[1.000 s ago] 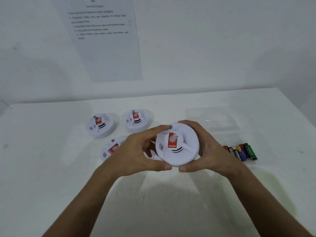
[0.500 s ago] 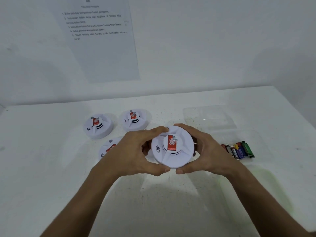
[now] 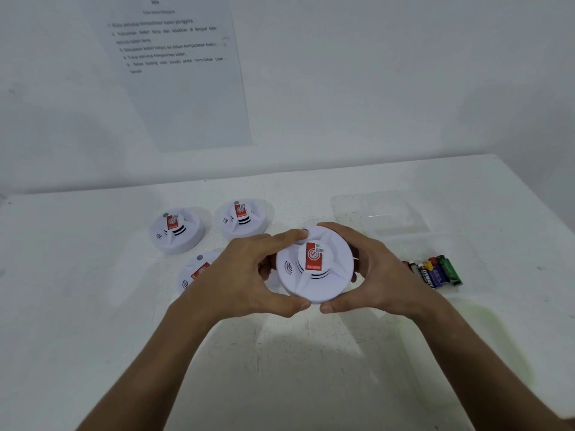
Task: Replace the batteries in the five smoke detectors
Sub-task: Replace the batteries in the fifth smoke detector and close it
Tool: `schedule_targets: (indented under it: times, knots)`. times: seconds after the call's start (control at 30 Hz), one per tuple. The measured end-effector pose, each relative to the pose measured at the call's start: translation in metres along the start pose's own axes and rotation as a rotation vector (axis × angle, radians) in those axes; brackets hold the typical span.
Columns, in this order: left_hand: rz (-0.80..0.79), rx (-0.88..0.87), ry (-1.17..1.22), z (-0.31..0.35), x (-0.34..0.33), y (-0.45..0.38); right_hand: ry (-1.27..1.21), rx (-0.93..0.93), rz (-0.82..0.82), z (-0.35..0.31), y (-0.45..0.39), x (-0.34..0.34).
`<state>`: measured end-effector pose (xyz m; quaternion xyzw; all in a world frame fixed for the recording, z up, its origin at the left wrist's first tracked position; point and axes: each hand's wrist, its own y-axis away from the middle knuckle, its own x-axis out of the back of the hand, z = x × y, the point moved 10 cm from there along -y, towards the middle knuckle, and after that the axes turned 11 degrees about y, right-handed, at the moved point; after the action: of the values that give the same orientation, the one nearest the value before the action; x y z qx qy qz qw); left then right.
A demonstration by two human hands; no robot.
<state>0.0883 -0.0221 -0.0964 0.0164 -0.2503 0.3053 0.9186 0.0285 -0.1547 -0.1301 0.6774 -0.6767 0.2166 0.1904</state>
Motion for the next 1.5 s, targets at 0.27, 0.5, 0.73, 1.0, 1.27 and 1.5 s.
schedule_targets:
  times: [0.27,0.5,0.73,1.0,1.27,1.5]
  knots:
    - [0.001,-0.001,0.016,0.001,0.0,-0.002,-0.014,0.001,-0.003,0.001,-0.001,0.001]
    - [-0.005,-0.005,0.001,0.003,-0.001,0.0,-0.017,0.0,-0.02,0.001,-0.001,0.0]
    - [0.007,-0.002,0.031,-0.002,-0.004,-0.001,-0.014,0.002,-0.006,0.002,-0.003,0.002]
    - [0.01,-0.028,0.038,0.0,-0.008,-0.004,-0.055,0.001,0.004,0.006,-0.002,0.004]
    - [0.046,-0.062,0.095,0.016,-0.007,-0.005,-0.066,-0.008,0.025,0.008,-0.002,0.007]
    - [0.068,-0.039,0.104,0.013,-0.004,-0.005,-0.065,0.002,0.038,0.007,-0.003,0.007]
